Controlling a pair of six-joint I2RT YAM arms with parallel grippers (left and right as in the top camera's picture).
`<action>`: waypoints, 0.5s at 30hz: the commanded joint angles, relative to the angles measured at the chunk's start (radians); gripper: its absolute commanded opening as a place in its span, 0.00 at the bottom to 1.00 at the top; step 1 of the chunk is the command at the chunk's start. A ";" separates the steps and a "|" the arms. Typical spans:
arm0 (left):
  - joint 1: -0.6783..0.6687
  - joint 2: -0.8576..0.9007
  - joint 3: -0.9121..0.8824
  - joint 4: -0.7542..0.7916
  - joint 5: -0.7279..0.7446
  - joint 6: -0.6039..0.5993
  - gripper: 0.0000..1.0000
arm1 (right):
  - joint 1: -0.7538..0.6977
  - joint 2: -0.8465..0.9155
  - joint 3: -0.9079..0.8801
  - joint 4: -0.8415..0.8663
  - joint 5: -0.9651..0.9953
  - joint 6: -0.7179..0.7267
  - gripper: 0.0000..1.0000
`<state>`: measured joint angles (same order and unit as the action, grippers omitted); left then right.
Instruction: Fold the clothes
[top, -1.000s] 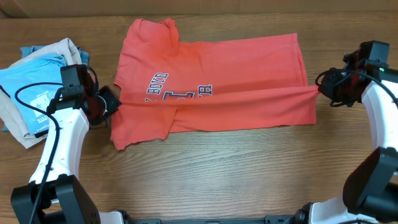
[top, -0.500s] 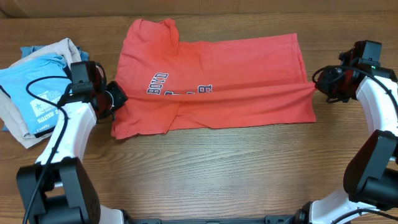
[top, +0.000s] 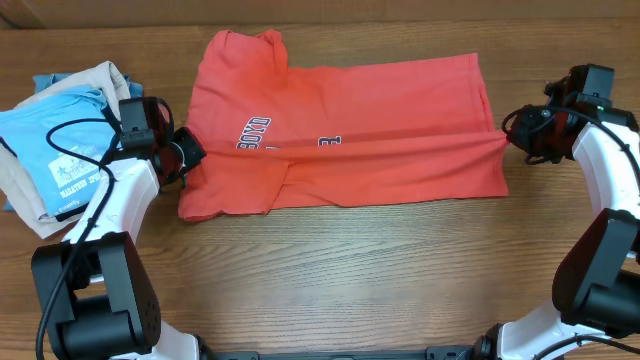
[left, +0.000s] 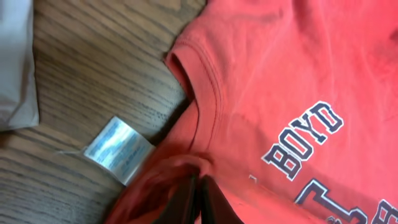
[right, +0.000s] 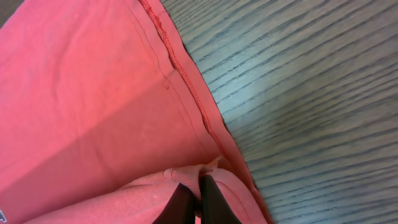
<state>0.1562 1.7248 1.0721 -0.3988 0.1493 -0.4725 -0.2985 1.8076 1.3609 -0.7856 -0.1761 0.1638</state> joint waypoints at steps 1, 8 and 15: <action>-0.006 0.014 -0.004 0.011 -0.026 0.000 0.08 | 0.007 -0.003 0.000 0.013 0.018 -0.008 0.04; -0.007 0.014 -0.004 0.014 -0.026 0.000 0.08 | 0.030 0.003 0.000 0.026 0.018 -0.016 0.05; -0.007 0.014 -0.004 0.004 -0.026 0.000 0.09 | 0.051 0.003 0.000 0.038 0.019 -0.042 0.58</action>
<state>0.1562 1.7248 1.0721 -0.3897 0.1375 -0.4725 -0.2531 1.8076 1.3609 -0.7509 -0.1673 0.1329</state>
